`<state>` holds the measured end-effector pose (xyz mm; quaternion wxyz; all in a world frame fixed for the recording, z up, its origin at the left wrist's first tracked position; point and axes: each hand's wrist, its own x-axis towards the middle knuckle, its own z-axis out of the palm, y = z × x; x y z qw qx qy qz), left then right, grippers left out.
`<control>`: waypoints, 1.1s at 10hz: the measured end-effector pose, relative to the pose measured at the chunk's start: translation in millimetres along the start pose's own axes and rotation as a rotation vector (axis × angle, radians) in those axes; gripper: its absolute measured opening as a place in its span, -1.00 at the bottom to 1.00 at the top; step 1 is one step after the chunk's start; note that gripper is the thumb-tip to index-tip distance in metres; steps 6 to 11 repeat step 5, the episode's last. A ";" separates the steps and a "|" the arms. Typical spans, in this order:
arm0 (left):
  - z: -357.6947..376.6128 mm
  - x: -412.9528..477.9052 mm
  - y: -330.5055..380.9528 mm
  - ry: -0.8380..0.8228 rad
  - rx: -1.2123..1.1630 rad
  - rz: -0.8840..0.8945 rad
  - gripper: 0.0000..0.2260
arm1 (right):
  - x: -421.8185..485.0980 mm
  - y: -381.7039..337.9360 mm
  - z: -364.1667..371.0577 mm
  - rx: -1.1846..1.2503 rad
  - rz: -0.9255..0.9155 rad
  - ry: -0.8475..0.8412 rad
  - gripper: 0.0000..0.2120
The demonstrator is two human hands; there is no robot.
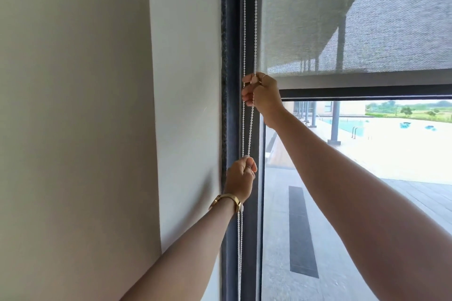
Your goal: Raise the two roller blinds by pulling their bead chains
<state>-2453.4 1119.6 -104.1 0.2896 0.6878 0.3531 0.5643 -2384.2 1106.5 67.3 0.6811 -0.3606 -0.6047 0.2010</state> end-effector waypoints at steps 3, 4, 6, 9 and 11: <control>-5.6 5.3 32.0 0.059 -0.084 -0.042 -0.72 | -47.4 18.2 -45.9 -0.445 0.025 -0.189 -0.74; 0.8 10.9 46.5 0.186 -0.117 -0.013 -0.68 | -68.3 11.2 -66.0 -0.648 -0.105 -0.189 -0.72; 5.0 11.1 60.9 0.370 0.018 0.092 -0.55 | -95.7 -9.1 -82.3 -0.629 -0.306 -0.108 -0.67; 5.0 11.1 60.9 0.370 0.018 0.092 -0.55 | -95.7 -9.1 -82.3 -0.629 -0.306 -0.108 -0.67; 5.0 11.1 60.9 0.370 0.018 0.092 -0.55 | -95.7 -9.1 -82.3 -0.629 -0.306 -0.108 -0.67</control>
